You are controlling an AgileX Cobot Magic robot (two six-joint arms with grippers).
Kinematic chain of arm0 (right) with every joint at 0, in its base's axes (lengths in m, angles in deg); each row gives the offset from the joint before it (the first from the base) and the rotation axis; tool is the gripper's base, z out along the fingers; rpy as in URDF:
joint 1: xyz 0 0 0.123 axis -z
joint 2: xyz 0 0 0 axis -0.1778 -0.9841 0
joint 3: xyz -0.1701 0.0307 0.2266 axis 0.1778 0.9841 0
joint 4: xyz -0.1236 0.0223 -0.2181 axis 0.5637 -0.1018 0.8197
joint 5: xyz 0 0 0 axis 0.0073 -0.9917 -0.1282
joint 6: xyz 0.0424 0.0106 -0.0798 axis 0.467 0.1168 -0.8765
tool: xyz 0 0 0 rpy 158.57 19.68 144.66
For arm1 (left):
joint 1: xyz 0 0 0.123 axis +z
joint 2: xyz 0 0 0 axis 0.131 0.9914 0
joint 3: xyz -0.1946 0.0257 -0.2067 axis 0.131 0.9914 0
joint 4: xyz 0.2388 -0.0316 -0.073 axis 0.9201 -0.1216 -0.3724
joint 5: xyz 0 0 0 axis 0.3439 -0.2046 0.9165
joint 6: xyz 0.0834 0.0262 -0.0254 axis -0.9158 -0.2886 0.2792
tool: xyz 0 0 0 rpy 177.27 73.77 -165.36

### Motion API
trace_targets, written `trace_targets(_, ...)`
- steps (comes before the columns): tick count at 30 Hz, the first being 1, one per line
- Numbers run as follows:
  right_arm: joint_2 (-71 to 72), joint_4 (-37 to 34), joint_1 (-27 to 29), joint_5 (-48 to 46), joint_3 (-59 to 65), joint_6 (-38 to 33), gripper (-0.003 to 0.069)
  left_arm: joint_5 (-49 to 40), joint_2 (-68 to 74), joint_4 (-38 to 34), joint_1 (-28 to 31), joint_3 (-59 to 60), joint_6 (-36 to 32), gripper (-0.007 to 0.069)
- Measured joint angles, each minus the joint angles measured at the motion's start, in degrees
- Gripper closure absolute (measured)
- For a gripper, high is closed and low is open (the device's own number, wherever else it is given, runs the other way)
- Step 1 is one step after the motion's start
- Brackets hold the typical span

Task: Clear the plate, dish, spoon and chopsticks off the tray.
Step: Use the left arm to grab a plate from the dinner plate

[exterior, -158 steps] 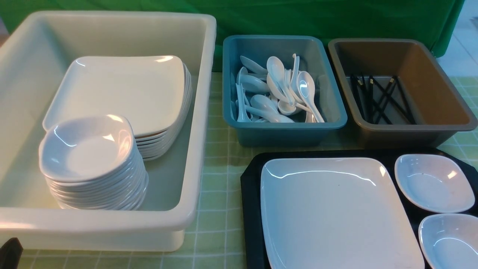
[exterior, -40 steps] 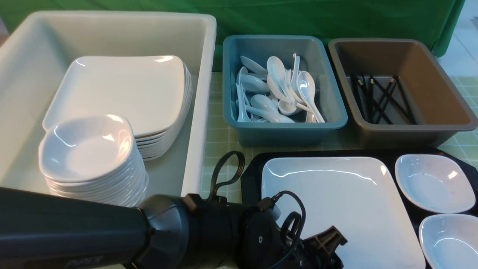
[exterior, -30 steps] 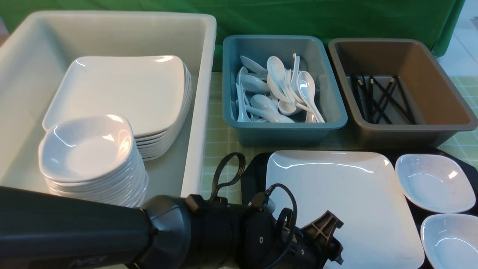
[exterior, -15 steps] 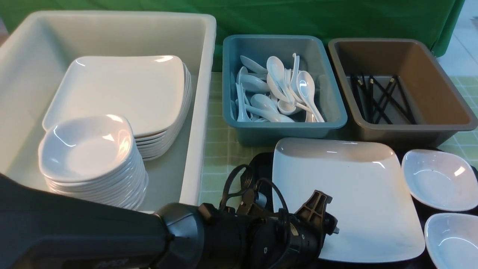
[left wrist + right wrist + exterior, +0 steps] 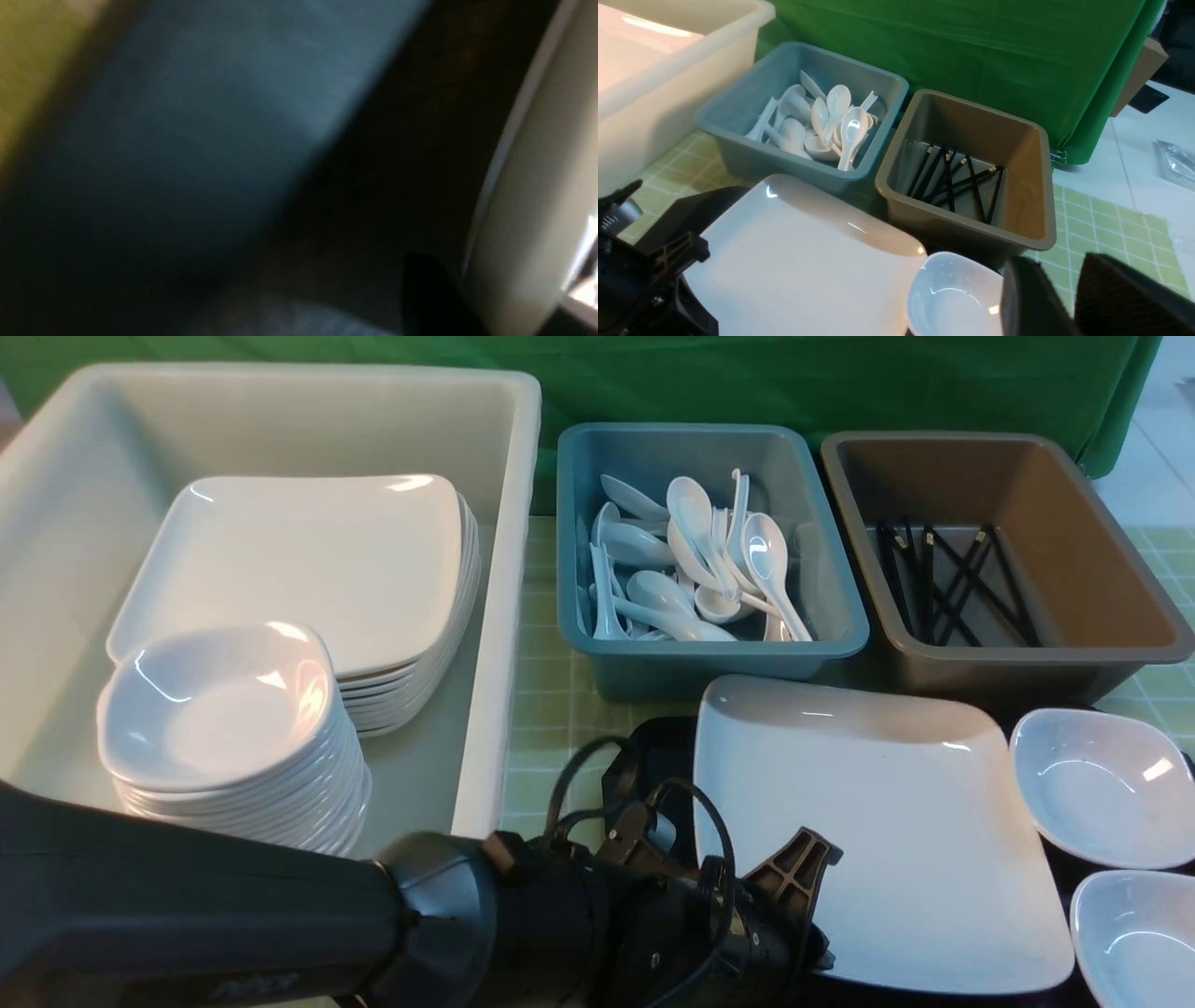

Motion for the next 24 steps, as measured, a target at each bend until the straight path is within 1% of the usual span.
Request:
trace_targets(3, 0.0, 0.0, 0.0, -0.1, 0.0, 0.0, 0.0493, -0.2, -0.3, 2.8, -0.1, -0.3, -0.1, 0.0589)
trace_targets(10, 0.0, 0.0, 0.0, -0.4, 0.0, 0.0, 0.0482, -1.1, -0.8, 5.0, -0.1, -0.3, 0.0, 0.0589)
trace_targets(13, 0.0, 0.0, 0.0, -0.4, 0.0, 0.0, 0.0482, -2.2, -1.7, 7.4, 0.3, -0.4, 0.0, 0.0594)
trace_targets(24, 0.0, 0.0, 0.0, -0.4, 0.0, 0.0, 0.0479, -3.6, -2.6, 9.1, 1.5, 0.1, 2.9, 0.0599)
